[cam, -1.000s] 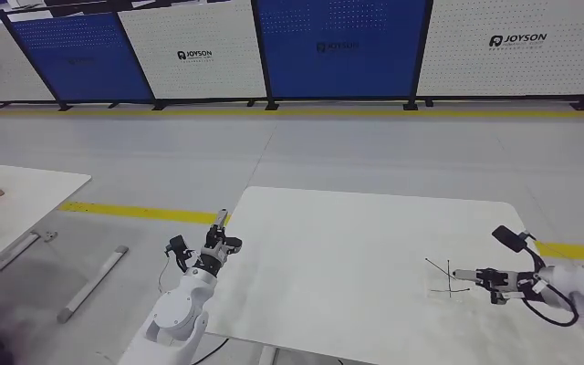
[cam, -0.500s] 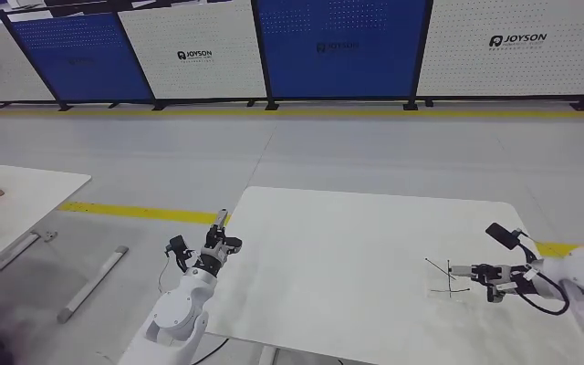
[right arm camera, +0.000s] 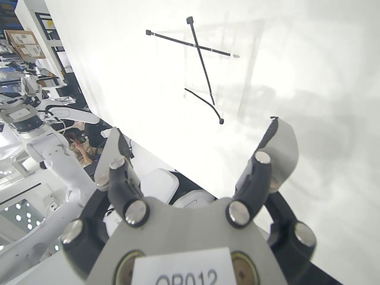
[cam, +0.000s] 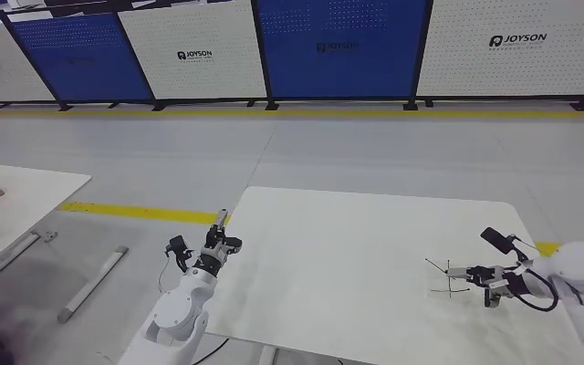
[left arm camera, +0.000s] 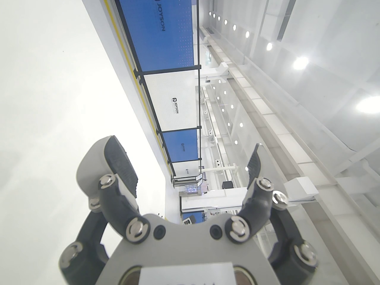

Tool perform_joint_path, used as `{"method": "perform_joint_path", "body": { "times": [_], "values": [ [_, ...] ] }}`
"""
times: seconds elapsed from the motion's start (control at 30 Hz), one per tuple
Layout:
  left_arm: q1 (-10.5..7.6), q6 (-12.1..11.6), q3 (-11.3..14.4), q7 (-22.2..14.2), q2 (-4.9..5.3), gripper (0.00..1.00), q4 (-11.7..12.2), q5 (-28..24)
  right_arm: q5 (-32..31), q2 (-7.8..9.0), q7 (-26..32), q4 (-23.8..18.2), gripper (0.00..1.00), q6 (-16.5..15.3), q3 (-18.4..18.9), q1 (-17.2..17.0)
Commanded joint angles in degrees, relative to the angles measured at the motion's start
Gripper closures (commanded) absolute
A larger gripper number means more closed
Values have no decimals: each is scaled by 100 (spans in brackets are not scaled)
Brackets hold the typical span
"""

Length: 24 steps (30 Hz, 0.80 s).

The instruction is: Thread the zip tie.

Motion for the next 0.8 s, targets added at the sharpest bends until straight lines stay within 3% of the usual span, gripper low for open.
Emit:
{"method": "perform_joint_path", "body": {
  "times": [0.0, 0.33, 0.37, 0.4, 0.57, 0.67, 0.77],
  "values": [
    [0, 0, 0, 0, 0, 0, 0, 0, -1, 0, 0, 0, 0, 1, 0, 0],
    [0, 0, 0, 0, 0, 0, 0, 0, -137, 82, -173, -294, 0, 112, 157, -252],
    [0, 0, 0, 0, 0, 0, 0, 0, -158, 92, -154, -320, 42, 126, 170, -268],
    [0, 0, 0, 0, 0, 0, 0, 0, -178, 104, -118, -332, 52, 149, 186, -283],
    [0, 0, 0, 0, 0, 0, 0, 0, -247, 120, -58, -291, 65, 298, 172, -263],
    [0, 0, 0, 0, 0, 0, 0, 0, -230, 105, -30, -213, 64, 345, 108, -198],
    [0, 0, 0, 0, 0, 0, 0, 0, -221, 92, -18, -93, 70, 360, 55, -116]
  ]
}}
